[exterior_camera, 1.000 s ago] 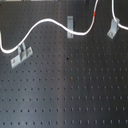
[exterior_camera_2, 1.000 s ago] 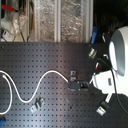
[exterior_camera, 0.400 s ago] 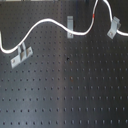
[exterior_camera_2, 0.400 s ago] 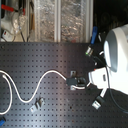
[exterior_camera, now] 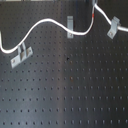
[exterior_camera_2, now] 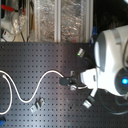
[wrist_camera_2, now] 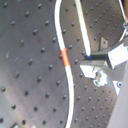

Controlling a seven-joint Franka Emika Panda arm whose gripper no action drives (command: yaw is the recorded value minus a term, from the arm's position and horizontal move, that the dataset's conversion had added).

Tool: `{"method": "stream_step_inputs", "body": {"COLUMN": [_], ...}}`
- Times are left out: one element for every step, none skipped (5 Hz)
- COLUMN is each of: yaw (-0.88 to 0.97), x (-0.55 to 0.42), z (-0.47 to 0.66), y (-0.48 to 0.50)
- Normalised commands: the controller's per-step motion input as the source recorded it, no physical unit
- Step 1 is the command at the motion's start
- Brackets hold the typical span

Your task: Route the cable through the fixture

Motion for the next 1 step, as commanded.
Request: {"method": "stream_step_inputs", "body": {"yaw": [0.00], "x": [-0.067], "z": [0.03], "y": [0.343]}}
